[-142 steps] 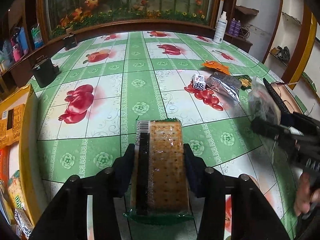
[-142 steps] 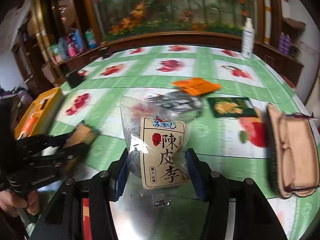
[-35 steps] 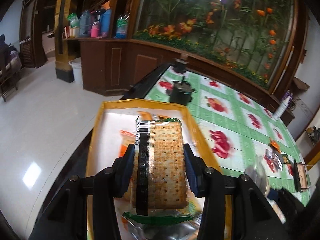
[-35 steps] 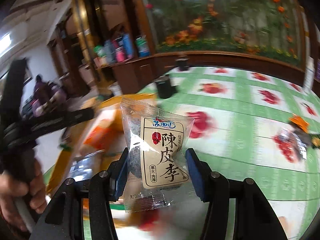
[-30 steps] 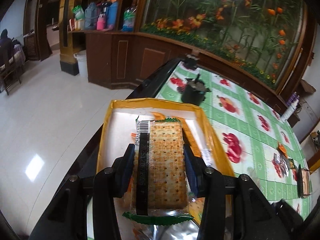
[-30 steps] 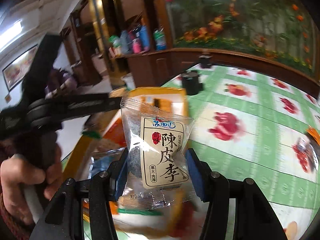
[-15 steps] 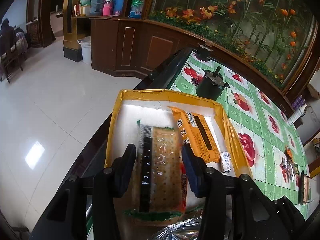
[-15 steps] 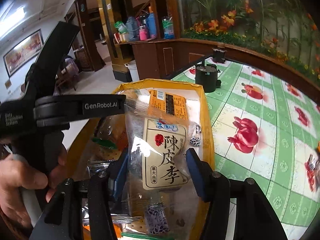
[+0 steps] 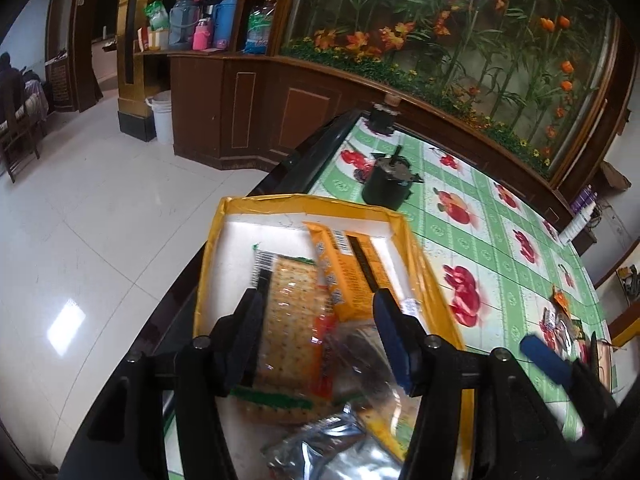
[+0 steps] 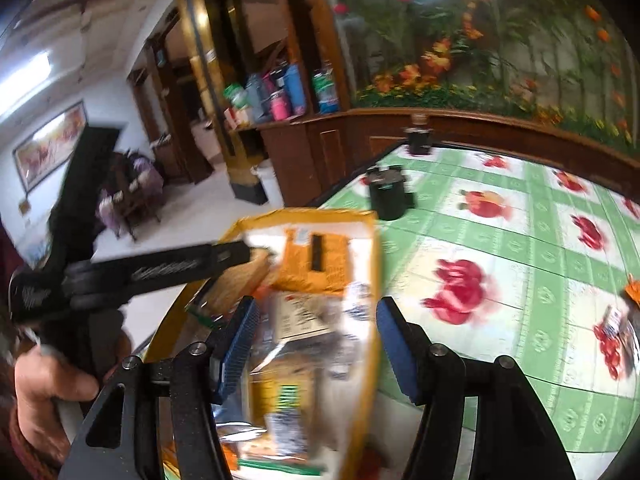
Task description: Organize snacks
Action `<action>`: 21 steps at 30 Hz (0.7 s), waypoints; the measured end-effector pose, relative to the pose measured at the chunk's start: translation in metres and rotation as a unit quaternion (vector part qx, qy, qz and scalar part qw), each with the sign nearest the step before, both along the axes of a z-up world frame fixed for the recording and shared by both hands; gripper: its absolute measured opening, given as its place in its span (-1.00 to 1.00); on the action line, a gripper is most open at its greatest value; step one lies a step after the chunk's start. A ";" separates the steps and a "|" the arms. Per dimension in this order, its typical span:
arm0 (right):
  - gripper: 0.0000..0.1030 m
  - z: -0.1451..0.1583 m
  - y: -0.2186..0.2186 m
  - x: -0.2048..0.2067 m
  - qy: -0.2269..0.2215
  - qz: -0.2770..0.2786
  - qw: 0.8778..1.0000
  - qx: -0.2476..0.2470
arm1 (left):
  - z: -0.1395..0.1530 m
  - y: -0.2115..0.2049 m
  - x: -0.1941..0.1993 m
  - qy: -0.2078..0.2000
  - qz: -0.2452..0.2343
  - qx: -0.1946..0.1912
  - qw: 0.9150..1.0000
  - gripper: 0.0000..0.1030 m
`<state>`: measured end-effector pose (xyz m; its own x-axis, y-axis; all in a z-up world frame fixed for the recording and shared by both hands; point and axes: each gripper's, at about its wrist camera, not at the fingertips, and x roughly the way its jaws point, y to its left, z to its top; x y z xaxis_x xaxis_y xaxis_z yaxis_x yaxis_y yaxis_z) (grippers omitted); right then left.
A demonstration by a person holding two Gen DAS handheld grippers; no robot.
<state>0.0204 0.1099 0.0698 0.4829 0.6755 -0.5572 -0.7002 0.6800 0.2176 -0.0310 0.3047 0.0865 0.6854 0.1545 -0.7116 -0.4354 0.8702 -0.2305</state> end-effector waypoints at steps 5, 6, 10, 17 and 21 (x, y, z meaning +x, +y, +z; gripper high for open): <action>0.28 0.003 -0.057 0.041 0.036 -0.073 0.996 0.023 | 0.014 -0.029 0.004 -0.008 -0.028 0.013 0.999 0.13; 0.28 0.003 -0.068 0.048 0.042 -0.083 0.995 0.026 | 0.017 -0.038 0.005 -0.010 -0.036 0.015 0.999 0.15; 0.27 0.001 -0.139 0.081 0.062 -0.162 0.984 0.031 | 0.023 -0.075 0.011 -0.018 -0.074 0.022 0.997 0.20; 0.27 -0.025 -0.264 0.147 0.126 -0.328 0.936 0.006 | 0.019 -0.156 0.039 -0.004 -0.170 0.025 0.985 0.20; 0.27 -0.042 -0.278 0.167 0.156 -0.330 0.931 0.005 | 0.009 -0.191 0.048 0.010 -0.204 0.036 0.978 0.20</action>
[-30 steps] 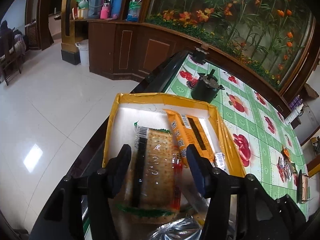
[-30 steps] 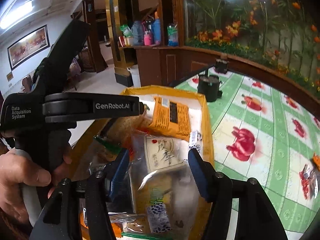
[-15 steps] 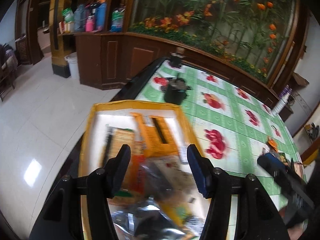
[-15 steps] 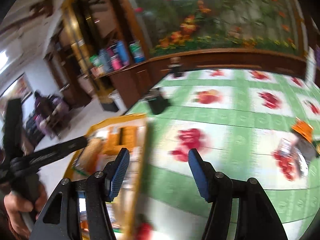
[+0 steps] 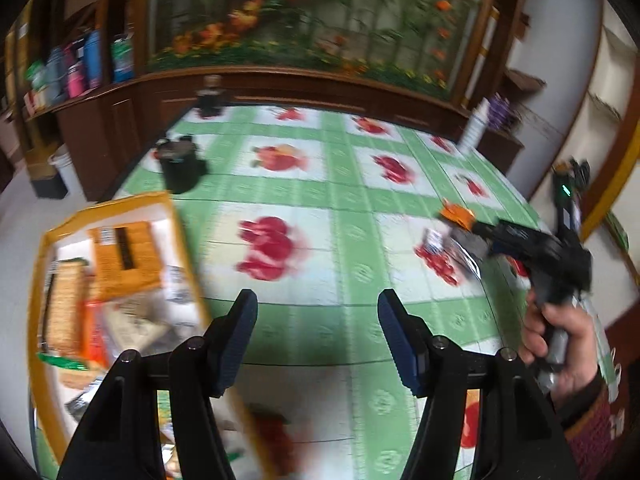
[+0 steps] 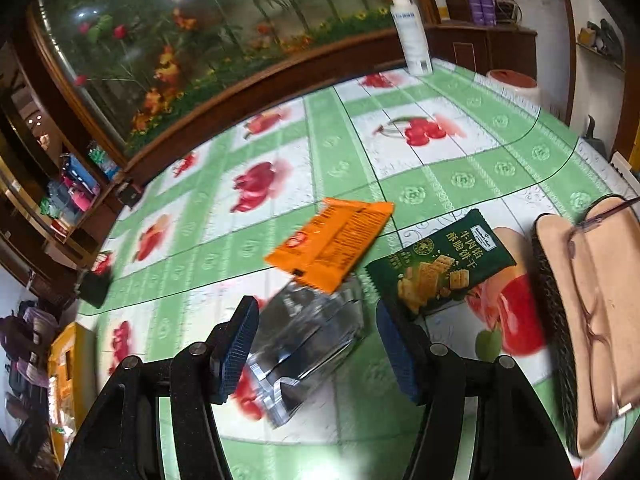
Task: Organize snacks
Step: 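Grasp the silver foil bag with the left gripper while the right grasps a small white packet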
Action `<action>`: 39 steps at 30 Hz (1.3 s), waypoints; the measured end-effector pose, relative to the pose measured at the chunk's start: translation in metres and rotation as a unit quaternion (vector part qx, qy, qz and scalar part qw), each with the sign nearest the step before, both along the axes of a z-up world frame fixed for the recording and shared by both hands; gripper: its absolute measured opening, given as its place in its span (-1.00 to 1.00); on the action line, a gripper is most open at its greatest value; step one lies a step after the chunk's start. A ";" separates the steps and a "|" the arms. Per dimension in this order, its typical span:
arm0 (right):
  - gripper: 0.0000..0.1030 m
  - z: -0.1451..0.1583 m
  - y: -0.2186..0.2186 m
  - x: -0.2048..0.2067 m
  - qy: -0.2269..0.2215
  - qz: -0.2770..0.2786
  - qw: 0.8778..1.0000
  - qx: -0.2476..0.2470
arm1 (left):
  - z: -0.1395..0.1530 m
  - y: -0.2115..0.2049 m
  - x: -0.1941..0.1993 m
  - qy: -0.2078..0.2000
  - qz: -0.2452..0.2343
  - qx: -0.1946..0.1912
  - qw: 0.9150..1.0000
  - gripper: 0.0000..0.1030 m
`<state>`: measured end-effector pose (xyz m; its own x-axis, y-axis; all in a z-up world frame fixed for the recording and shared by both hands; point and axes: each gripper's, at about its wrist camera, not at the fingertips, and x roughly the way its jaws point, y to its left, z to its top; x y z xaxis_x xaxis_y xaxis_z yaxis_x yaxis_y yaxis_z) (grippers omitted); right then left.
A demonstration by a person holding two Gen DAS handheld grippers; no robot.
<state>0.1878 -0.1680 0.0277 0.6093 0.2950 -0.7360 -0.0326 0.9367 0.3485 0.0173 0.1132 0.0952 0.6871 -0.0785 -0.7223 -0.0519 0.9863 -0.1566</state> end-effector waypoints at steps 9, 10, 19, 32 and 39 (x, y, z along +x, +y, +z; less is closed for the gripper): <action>0.28 -0.015 0.052 -0.014 0.023 0.166 0.986 -0.007 | -0.013 -0.031 0.014 0.025 -0.034 0.011 0.999 0.20; 0.28 -0.015 0.061 -0.020 0.027 0.205 0.978 -0.003 | -0.013 -0.031 0.017 0.029 -0.034 0.008 0.999 0.20; 0.28 0.009 0.007 -0.038 0.001 0.151 0.986 0.067 | -0.020 -0.044 0.067 0.072 -0.052 -0.016 0.996 0.20; 0.28 0.020 -0.002 -0.032 -0.005 0.121 0.989 0.091 | -0.071 -0.095 0.071 0.108 -0.111 0.053 0.987 0.63; 0.28 0.016 0.012 -0.033 -0.007 0.127 0.988 0.085 | -0.080 -0.075 0.072 0.063 -0.081 0.017 0.995 0.20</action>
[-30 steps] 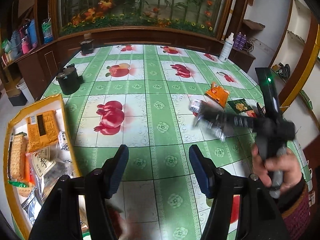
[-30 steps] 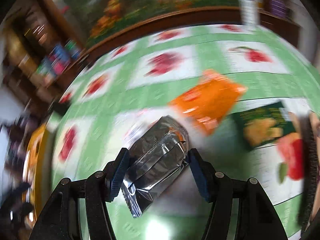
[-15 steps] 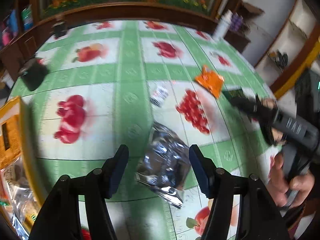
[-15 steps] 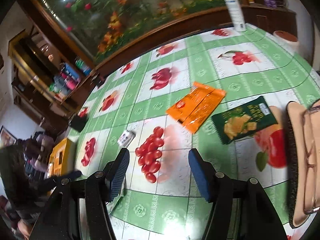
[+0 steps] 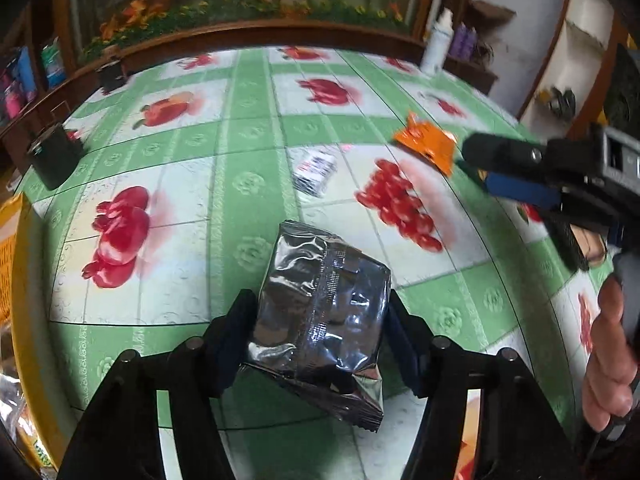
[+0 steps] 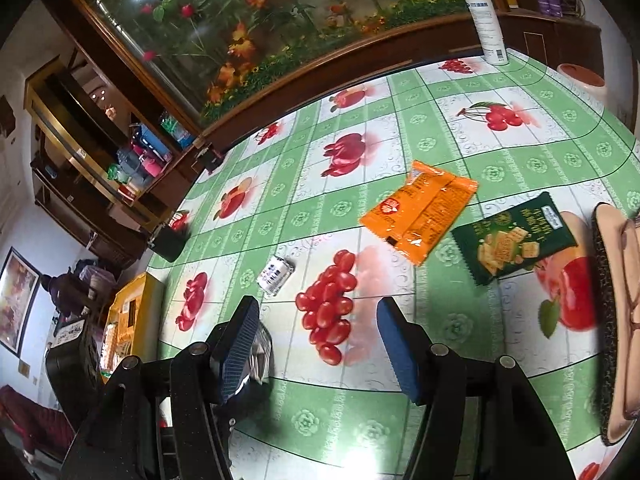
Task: Organize snacks
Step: 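Grasp the silver foil bag with the left gripper while the right grasps a small white packet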
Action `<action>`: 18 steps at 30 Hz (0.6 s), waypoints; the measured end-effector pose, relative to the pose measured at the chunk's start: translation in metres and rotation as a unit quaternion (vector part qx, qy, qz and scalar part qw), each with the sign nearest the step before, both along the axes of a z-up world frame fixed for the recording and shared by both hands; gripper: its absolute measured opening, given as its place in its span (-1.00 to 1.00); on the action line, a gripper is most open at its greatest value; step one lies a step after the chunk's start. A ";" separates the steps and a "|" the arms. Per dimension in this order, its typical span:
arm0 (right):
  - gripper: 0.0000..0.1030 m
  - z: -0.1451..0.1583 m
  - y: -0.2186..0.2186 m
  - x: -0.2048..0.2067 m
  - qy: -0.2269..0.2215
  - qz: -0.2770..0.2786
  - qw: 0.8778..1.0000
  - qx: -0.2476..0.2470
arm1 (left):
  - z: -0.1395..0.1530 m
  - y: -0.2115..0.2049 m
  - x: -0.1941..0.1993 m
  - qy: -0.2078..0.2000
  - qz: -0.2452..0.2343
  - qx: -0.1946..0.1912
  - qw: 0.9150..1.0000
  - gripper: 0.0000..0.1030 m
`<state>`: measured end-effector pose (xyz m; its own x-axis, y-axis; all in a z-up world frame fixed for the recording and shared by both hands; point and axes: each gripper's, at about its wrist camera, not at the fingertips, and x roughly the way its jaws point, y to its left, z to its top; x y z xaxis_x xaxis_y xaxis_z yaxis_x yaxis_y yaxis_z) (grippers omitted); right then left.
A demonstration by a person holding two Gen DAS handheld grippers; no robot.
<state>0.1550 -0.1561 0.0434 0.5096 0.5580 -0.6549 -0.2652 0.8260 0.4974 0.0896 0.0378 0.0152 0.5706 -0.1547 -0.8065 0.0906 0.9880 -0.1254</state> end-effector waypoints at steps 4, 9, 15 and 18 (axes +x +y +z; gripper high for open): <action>0.23 -0.006 0.016 0.002 0.001 -0.001 1.000 -0.005 | 0.014 0.026 -0.001 -0.034 0.046 -0.011 0.998 0.20; 0.07 -0.008 0.059 0.012 0.013 -0.001 0.999 -0.030 | 0.040 0.052 -0.017 -0.092 0.109 -0.004 0.990 0.21; 0.04 -0.010 0.102 0.034 0.029 -0.025 0.997 -0.066 | 0.054 0.070 -0.028 -0.114 0.132 -0.034 0.984 0.21; -0.18 -0.016 0.119 0.043 0.040 -0.044 0.992 -0.113 | 0.056 0.077 -0.029 -0.116 0.142 -0.039 0.982 0.21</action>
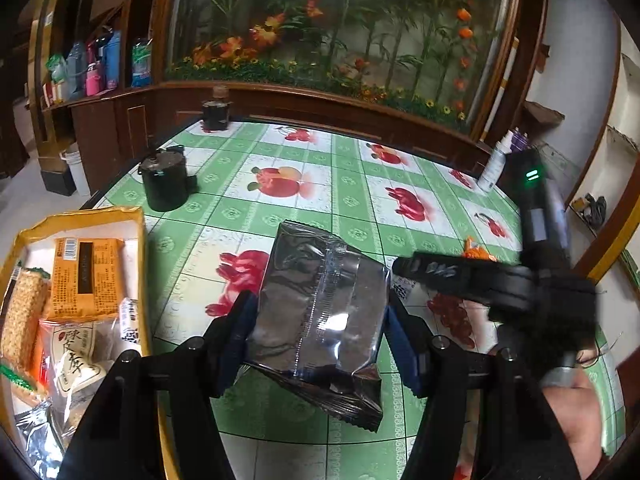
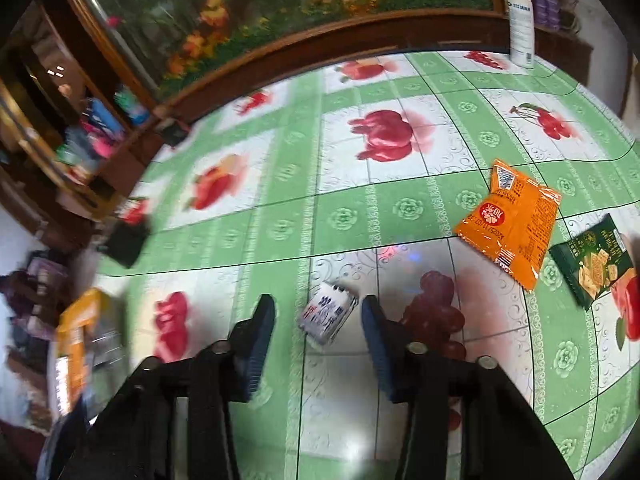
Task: Organize snacks
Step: 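Grasp the silver foil bag with the left gripper while the right grasps a small white packet, then carry the foil bag and white packet to the tray and open both grippers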
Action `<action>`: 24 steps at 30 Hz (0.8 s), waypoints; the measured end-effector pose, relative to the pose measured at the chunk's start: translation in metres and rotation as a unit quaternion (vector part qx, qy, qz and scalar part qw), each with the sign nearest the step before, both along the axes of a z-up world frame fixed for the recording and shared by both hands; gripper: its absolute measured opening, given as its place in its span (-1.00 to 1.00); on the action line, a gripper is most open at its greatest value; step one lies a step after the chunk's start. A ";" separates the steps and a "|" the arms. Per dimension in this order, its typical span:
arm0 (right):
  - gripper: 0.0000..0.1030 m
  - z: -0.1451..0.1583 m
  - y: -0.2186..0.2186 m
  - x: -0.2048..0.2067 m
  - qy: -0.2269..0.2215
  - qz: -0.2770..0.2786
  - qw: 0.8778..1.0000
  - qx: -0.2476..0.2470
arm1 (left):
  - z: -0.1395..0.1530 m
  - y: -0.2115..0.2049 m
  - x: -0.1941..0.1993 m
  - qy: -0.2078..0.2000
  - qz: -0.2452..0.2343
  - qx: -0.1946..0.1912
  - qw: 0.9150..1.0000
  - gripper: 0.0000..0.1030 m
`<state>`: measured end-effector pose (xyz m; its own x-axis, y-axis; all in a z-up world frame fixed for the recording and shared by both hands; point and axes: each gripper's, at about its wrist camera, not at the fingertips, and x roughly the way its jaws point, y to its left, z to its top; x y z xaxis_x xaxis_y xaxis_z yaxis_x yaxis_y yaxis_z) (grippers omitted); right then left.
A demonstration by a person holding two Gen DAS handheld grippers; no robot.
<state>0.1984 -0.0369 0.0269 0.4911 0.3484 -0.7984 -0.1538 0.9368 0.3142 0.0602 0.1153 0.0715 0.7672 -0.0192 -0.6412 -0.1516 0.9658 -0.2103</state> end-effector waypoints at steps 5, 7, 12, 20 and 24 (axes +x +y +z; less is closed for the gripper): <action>-0.51 -0.011 0.016 0.001 -0.002 -0.006 0.997 -0.072 | -0.002 0.001 0.001 0.008 -0.008 -0.017 1.000 0.21; -0.56 -0.012 0.010 -0.001 -0.001 -0.005 0.998 -0.055 | -0.002 0.000 0.001 0.009 -0.013 -0.020 1.000 0.21; -0.59 -0.010 -0.015 -0.018 -0.001 0.004 1.000 -0.012 | -0.004 -0.004 0.002 0.014 -0.022 -0.022 0.999 0.21; -0.59 -0.005 -0.042 -0.068 -0.024 0.021 0.999 0.028 | -0.007 -0.003 0.003 0.015 -0.024 -0.018 0.999 0.21; -0.59 0.001 -0.030 -0.080 -0.048 0.043 0.998 0.023 | -0.004 0.003 0.001 0.009 -0.014 -0.020 1.000 0.21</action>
<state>0.1180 -0.0672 0.0281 0.5312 0.4268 -0.7319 -0.2636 0.9042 0.3360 0.0607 0.1183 0.0676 0.7542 -0.0658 -0.6534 -0.1292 0.9607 -0.2459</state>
